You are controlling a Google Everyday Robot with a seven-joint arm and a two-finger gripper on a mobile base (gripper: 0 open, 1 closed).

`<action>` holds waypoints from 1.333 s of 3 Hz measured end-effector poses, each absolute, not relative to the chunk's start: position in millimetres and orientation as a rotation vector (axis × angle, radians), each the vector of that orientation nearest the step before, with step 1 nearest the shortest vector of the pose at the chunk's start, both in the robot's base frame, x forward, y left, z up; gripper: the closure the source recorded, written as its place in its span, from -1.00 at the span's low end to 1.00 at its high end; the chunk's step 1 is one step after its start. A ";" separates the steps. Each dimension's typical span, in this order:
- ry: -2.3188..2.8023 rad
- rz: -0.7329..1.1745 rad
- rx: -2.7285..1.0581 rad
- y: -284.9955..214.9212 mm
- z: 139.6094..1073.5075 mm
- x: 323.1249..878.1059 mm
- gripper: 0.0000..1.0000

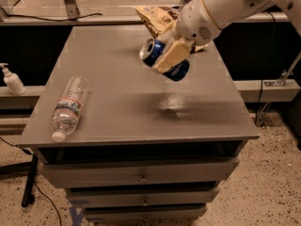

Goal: Place pepsi can upright

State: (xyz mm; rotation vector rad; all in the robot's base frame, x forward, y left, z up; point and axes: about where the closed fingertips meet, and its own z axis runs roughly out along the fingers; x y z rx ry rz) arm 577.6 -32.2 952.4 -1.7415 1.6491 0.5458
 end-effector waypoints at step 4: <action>1.107 0.754 -1.355 -68.5 967.5 617.6 1.00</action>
Offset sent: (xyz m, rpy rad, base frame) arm 0.0338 -0.0511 0.0223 0.7632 -0.4040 0.1020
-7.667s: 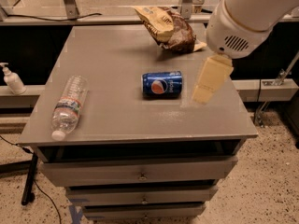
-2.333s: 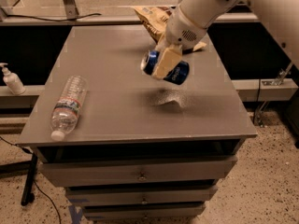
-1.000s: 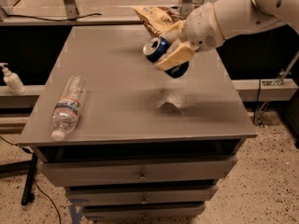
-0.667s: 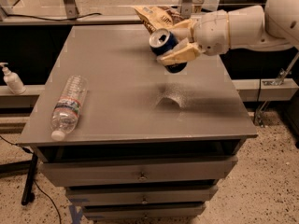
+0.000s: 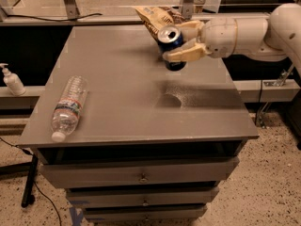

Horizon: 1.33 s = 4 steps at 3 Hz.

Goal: Place pepsi can upright

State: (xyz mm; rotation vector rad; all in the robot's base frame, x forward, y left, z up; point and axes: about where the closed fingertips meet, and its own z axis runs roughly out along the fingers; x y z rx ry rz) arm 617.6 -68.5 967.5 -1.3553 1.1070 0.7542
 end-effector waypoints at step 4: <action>1.150 1.122 -1.095 -46.9 918.2 584.0 1.00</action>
Offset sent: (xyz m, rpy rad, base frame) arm -0.0282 0.0101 -0.0464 0.2604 0.3556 0.0523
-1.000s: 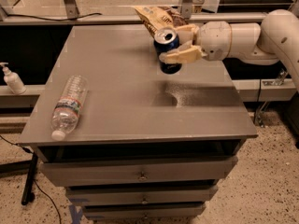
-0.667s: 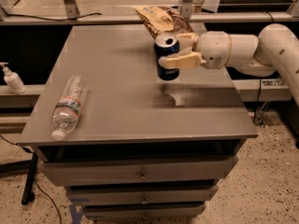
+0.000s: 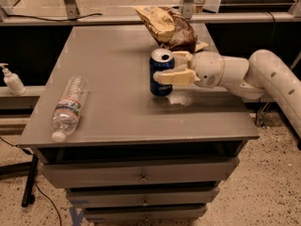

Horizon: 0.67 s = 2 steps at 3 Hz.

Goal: Place pepsi can upright

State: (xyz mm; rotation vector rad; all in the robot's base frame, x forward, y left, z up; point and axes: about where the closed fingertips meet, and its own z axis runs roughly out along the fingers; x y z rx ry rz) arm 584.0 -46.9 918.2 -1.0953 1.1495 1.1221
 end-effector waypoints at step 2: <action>1.129 1.062 -1.187 -49.7 917.5 573.2 0.17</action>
Offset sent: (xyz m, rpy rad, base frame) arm -0.0153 -0.0137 -0.0004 -0.1140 -0.1016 0.0163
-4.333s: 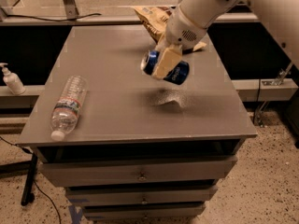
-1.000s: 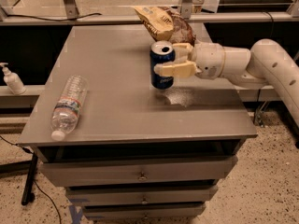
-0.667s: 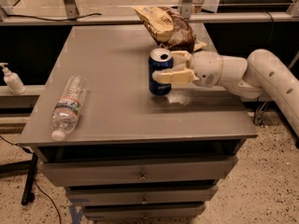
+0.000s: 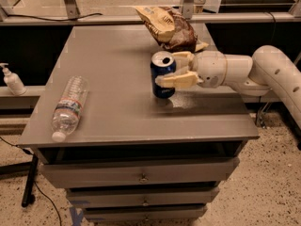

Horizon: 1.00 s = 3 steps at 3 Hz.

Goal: Place pepsi can upright

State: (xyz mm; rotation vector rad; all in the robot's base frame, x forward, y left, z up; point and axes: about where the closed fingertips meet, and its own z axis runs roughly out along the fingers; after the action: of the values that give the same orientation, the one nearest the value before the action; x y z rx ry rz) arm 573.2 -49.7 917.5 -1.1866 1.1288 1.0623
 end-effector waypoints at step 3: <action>1.241 1.010 -1.203 -79.0 884.8 566.8 -1.00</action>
Offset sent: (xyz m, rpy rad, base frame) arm -0.0061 -0.0453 -0.0445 -0.0791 0.0902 -0.1126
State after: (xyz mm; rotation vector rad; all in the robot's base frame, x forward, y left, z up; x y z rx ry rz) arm 566.8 -79.0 884.8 -1.2033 1.2409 1.0096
